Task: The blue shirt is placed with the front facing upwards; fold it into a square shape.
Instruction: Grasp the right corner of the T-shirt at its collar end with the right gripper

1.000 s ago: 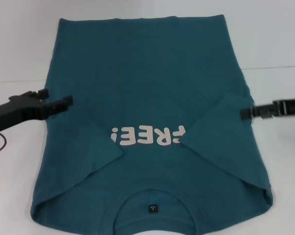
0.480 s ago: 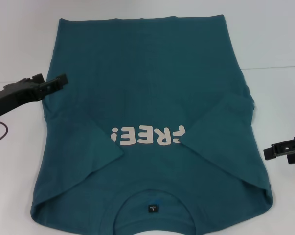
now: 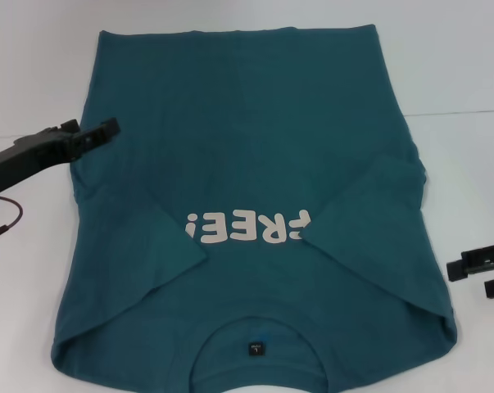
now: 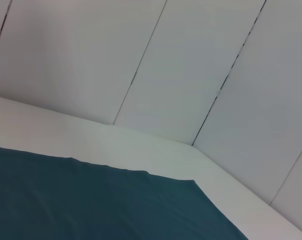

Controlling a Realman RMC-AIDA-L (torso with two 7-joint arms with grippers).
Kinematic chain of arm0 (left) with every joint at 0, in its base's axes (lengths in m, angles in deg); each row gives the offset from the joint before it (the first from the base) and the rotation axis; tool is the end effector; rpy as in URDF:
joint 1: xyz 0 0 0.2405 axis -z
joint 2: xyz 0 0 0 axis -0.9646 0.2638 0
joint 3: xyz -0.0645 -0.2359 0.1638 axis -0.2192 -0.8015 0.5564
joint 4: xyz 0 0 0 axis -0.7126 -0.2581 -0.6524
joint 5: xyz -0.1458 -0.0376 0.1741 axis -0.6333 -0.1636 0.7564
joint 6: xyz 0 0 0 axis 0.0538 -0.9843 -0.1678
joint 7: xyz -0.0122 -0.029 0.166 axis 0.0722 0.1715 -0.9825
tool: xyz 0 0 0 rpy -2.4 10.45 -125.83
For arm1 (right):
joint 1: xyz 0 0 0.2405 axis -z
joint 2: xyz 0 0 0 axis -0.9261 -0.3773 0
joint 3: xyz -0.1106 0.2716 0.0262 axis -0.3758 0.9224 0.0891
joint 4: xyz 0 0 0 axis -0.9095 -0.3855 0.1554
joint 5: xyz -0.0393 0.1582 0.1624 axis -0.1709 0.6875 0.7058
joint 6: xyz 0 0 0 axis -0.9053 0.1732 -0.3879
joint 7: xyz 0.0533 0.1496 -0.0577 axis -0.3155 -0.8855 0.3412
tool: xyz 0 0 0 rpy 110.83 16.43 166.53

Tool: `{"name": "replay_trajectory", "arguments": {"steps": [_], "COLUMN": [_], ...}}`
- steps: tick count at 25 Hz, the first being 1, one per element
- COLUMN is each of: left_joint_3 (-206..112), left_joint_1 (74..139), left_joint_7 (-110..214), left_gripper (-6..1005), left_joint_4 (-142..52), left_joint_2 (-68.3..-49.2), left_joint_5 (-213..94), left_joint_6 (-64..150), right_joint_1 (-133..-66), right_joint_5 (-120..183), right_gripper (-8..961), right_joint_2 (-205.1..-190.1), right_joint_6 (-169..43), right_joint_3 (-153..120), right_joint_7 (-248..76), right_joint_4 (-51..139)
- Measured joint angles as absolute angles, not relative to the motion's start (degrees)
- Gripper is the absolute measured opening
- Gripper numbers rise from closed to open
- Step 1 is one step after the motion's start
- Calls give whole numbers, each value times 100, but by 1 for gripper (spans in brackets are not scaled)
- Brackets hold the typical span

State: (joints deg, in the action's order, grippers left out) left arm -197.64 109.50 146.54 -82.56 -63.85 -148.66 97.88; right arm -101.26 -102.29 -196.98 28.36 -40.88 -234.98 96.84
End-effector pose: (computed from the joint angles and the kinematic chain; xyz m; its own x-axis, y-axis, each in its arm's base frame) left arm -0.2994 0.4624 0.0001 0.4753 0.4174 0.7745 0.8392 -0.4796 -0.2565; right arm 0.3467 0.3745 0.0707 0.0297 -0.9701 -0.2408 -0.9883 0.0076 -0.1525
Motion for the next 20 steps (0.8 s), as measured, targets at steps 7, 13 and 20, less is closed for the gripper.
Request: {"name": "replay_trajectory", "arguments": {"steps": [7,13,20], "left_joint_3": [-19755,-19736,-19757], "left_joint_1": [10997,11006,11005], "left_joint_7": [14657,14658,14658], "left_gripper": [875,875,876], "left_joint_4": [-8229,-8223,-8151], "left_joint_2": [-6406,-6419,-6425], "left_joint_5": [-14872,-14872,-14872], "left_joint_6": [9694,9681,9674], "right_joint_1": [-10084,-10095,-10134], "right_joint_5": [-10233,-10233,-10232], "right_gripper": [918,919,919], "right_joint_2": [-19582,-19495,-19542], "right_joint_6": [2392,2092,1994], "right_joint_3": [-4093,-4139,-4188], "right_joint_7": [-23432,-23354,-23344], "right_joint_4": [8989,8592,8535]}}
